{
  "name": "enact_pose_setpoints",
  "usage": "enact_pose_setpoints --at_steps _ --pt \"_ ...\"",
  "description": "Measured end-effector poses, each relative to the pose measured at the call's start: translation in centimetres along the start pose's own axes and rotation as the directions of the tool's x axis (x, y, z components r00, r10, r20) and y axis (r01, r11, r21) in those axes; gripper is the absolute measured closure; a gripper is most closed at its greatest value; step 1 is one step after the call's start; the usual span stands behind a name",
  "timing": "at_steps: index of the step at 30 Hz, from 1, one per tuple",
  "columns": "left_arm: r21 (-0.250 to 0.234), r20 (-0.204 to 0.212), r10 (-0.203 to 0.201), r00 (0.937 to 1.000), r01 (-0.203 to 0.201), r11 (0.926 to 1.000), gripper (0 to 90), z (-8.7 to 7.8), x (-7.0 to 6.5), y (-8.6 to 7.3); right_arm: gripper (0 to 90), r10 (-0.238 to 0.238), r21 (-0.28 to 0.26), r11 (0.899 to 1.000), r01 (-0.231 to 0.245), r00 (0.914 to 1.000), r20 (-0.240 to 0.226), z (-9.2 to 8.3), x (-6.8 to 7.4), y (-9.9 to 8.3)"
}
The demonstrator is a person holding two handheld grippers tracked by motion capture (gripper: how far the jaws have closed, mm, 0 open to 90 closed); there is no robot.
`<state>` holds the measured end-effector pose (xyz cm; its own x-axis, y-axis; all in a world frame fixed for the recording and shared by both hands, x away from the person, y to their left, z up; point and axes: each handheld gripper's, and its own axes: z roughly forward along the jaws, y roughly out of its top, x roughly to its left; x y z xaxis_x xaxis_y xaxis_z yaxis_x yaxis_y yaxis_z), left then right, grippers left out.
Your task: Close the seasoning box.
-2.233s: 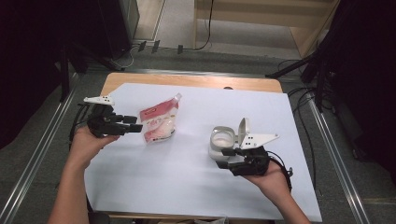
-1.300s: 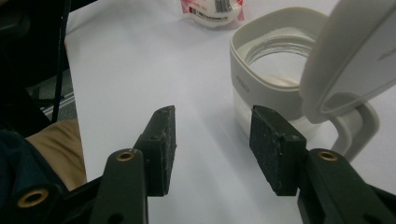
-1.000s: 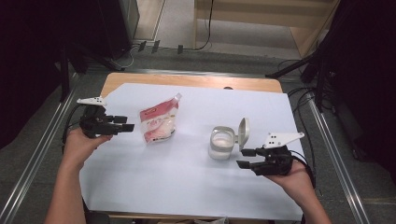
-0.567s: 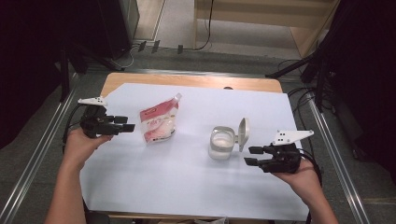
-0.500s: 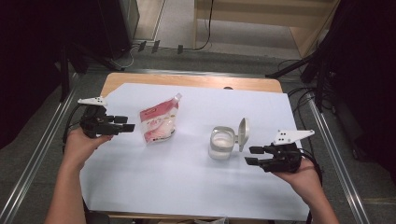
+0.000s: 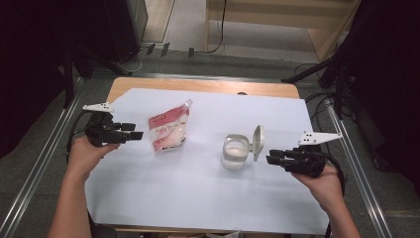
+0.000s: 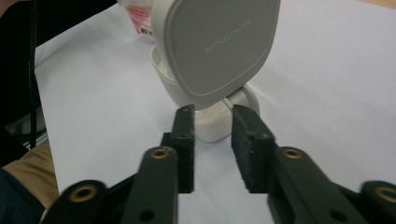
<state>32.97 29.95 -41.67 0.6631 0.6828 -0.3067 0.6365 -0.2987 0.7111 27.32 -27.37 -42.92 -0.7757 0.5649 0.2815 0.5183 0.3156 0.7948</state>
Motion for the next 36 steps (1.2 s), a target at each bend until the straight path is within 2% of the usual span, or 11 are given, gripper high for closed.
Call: enact_pose_setpoints --at_steps 5,7,9,15,17,20,28,31,34,36 --pt "-0.002 0.001 -0.006 1.0000 0.006 1.0000 40.4 0.1 0.0 0.0 85.3 -0.005 0.002 1.000 0.005 0.9997 0.023 0.0 0.2 0.5" --pt "0.006 -0.007 -0.001 1.0000 0.001 1.0000 40.4 0.2 -0.1 0.1 87.9 -0.011 0.004 1.000 0.011 0.9993 0.035 0.1 0.3 0.6" --pt "0.007 0.005 -0.003 1.0000 0.003 1.0000 40.4 0.3 -0.1 0.1 89.9 -0.002 -0.004 1.000 0.002 0.9989 0.046 0.3 0.1 0.8" --pt "0.014 0.002 -0.002 1.0000 0.002 0.9999 40.5 0.5 -0.1 0.1 90.0 0.056 -0.038 0.998 -0.053 0.9964 0.064 0.9 -0.8 1.3" --pt "0.014 -0.002 0.001 1.0000 -0.001 0.9999 40.6 0.6 -0.1 0.1 90.0 0.072 -0.046 0.997 -0.069 0.9959 0.056 1.2 -1.0 1.5" --pt "0.025 -0.003 0.003 1.0000 -0.003 0.9997 41.1 0.7 -0.2 0.1 90.0 0.074 -0.033 0.997 -0.071 0.9940 0.081 2.0 -1.2 2.1" --pt "0.013 -0.006 0.002 1.0000 -0.002 0.9999 41.0 0.5 -0.2 0.1 90.0 0.084 -0.029 0.996 -0.082 0.9937 0.074 3.5 -1.9 3.2" --pt "0.005 -0.001 -0.010 0.9999 0.010 0.9999 41.1 0.5 -0.1 0.1 90.0 0.085 -0.026 0.996 -0.083 0.9933 0.078 3.7 -1.8 3.2" --pt "-0.003 0.006 -0.004 1.0000 0.004 1.0000 41.1 0.5 -0.2 0.1 90.0 0.084 -0.032 0.996 -0.082 0.9938 0.073 3.8 -1.6 3.2" --pt "0.001 -0.006 0.002 1.0000 -0.002 1.0000 41.1 0.4 -0.2 0.2 90.0 0.080 -0.033 0.996 -0.078 0.9945 0.067 3.9 -1.4 3.2"
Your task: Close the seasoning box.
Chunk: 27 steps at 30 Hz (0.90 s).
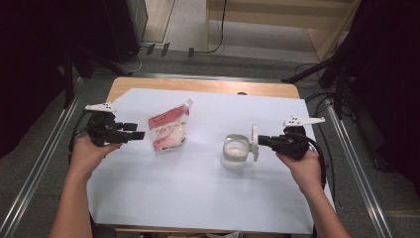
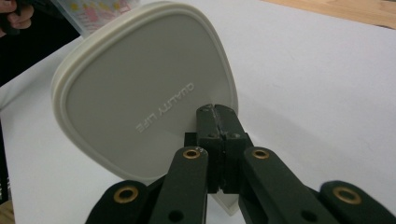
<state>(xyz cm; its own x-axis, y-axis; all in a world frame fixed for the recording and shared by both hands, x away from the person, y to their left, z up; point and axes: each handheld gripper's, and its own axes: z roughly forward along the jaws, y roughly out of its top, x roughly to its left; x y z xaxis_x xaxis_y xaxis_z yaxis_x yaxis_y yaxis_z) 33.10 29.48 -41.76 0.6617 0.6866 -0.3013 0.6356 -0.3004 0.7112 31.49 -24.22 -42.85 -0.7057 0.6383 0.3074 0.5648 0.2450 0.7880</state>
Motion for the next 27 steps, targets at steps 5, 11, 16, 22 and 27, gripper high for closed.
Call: enact_pose_setpoints --at_steps 5,11,16,22,27 --pt "-0.006 0.010 -0.001 1.0000 0.001 1.0000 41.0 0.1 0.1 0.0 90.0 -0.001 0.001 1.000 0.001 1.0000 -0.007 0.3 0.7 0.1" --pt "-0.001 0.003 0.003 1.0000 -0.003 1.0000 40.7 0.2 0.1 0.0 85.3 -0.028 -0.005 1.000 0.028 0.9996 -0.006 0.3 1.1 0.3" --pt "0.005 0.010 -0.004 0.9999 0.004 1.0000 40.6 0.3 0.1 0.0 78.3 -0.030 -0.010 0.999 0.030 0.9995 0.009 0.1 0.8 0.3" --pt "-0.001 0.004 -0.001 1.0000 0.001 1.0000 40.5 0.3 0.0 0.1 64.8 -0.018 -0.030 0.999 0.019 0.9995 0.028 -0.5 0.1 0.1" --pt "-0.006 0.006 0.002 1.0000 -0.002 1.0000 40.4 0.1 0.1 0.0 58.3 -0.022 -0.056 0.998 0.025 0.9984 0.053 -1.1 -0.5 -0.3"
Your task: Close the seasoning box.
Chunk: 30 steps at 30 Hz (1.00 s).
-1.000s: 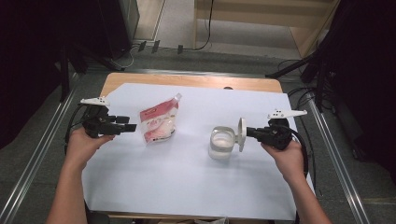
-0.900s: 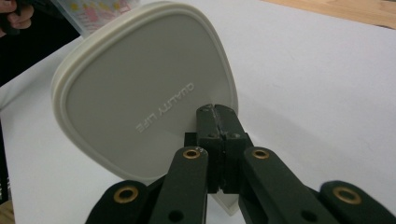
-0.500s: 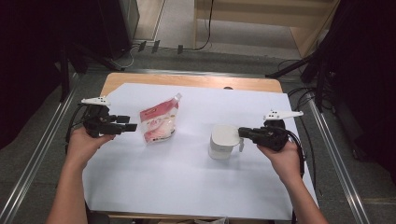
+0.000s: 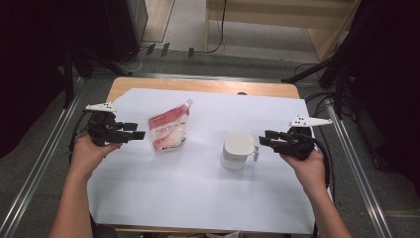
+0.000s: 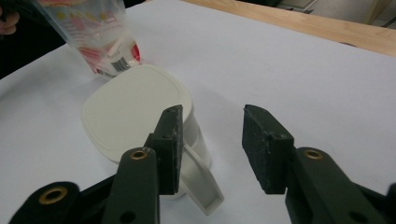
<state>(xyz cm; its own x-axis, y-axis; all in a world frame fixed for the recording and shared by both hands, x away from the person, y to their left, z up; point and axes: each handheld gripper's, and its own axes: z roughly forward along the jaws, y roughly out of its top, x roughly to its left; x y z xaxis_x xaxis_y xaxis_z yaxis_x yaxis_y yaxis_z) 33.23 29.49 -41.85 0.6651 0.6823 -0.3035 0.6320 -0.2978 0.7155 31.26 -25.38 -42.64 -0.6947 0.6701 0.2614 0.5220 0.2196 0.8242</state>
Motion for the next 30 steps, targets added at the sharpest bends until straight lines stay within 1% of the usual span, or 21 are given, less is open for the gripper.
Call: enact_pose_setpoints --at_steps 4,6,9,12,14,17,21,23,27,30 --pt "0.002 -0.003 -0.004 1.0000 0.004 1.0000 40.3 0.1 -0.1 0.0 55.2 -0.005 -0.006 1.000 0.005 0.9997 0.024 -0.2 -0.4 -0.4" --pt "0.002 -0.001 0.001 1.0000 -0.001 1.0000 40.2 0.1 -0.1 0.0 55.8 0.005 -0.007 1.000 -0.005 0.9996 0.027 -0.3 -0.6 -0.6" --pt "-0.002 0.010 0.001 0.9999 -0.001 1.0000 39.9 0.2 -0.2 0.1 55.6 -0.004 -0.014 1.000 0.005 0.9992 0.039 -0.7 -0.7 -0.8" --pt "-0.006 0.003 0.006 1.0000 -0.006 1.0000 39.8 0.2 -0.3 0.2 53.7 0.002 -0.023 1.000 -0.001 0.9986 0.053 -1.1 -1.1 -0.9" --pt "0.001 -0.002 0.011 0.9999 -0.011 0.9999 39.6 0.2 -0.3 0.2 52.5 -0.002 -0.032 0.999 0.004 0.9976 0.069 -1.4 -1.4 -1.1" --pt "-0.004 0.005 0.001 1.0000 -0.001 1.0000 39.3 0.3 -0.3 0.1 50.7 0.005 -0.031 1.000 -0.003 0.9960 0.089 -1.8 -1.9 -1.4" --pt "-0.007 -0.001 0.005 1.0000 -0.005 1.0000 39.0 0.2 -0.3 0.2 50.5 0.026 -0.029 0.999 -0.023 0.9942 0.105 -2.0 -2.4 -1.9" --pt "-0.015 0.010 0.002 0.9999 -0.002 0.9999 38.9 0.2 -0.3 0.2 49.6 0.024 -0.035 0.999 -0.020 0.9937 0.110 -2.3 -2.6 -2.1" --pt "-0.007 0.008 -0.002 1.0000 0.002 1.0000 39.0 0.2 -0.3 0.1 48.1 0.023 -0.035 0.999 -0.018 0.9911 0.131 -2.6 -3.0 -2.4" --pt "-0.006 0.011 -0.004 0.9999 0.004 1.0000 39.1 0.2 -0.3 0.1 47.6 0.038 -0.031 0.999 -0.034 0.9887 0.145 -2.7 -3.5 -2.8"
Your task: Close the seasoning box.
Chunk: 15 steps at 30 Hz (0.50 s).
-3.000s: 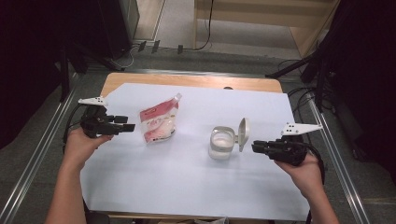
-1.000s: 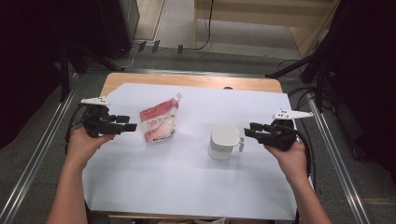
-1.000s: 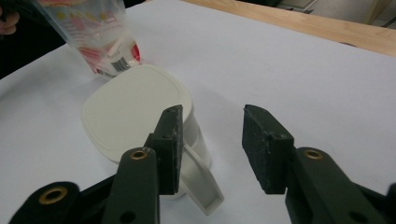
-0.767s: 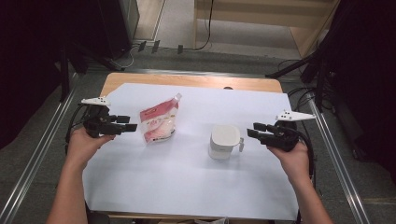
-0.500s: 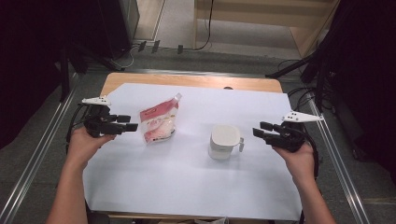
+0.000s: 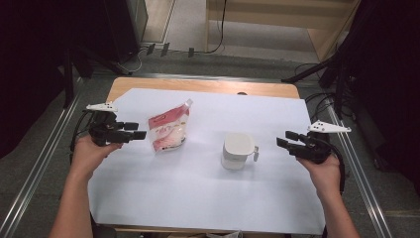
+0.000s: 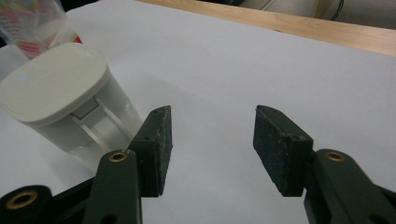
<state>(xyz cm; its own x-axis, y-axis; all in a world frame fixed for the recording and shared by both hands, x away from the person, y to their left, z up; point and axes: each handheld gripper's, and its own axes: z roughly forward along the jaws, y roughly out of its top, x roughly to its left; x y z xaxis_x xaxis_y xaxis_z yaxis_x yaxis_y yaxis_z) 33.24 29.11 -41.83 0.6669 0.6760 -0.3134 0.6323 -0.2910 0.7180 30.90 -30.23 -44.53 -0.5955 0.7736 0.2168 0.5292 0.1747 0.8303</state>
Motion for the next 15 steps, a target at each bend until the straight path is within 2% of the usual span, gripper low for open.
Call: enact_pose_setpoints --at_steps 7,15 --pt "0.008 -0.005 -0.004 1.0000 0.004 1.0000 38.9 0.3 0.0 -0.1 46.0 0.023 0.017 1.000 -0.023 0.9994 0.025 0.3 -1.0 -0.5" --pt "0.017 -0.008 0.003 1.0000 -0.003 0.9999 38.8 0.3 0.1 0.0 46.0 0.027 0.024 0.999 -0.028 0.9992 0.030 0.5 -1.1 -0.7"
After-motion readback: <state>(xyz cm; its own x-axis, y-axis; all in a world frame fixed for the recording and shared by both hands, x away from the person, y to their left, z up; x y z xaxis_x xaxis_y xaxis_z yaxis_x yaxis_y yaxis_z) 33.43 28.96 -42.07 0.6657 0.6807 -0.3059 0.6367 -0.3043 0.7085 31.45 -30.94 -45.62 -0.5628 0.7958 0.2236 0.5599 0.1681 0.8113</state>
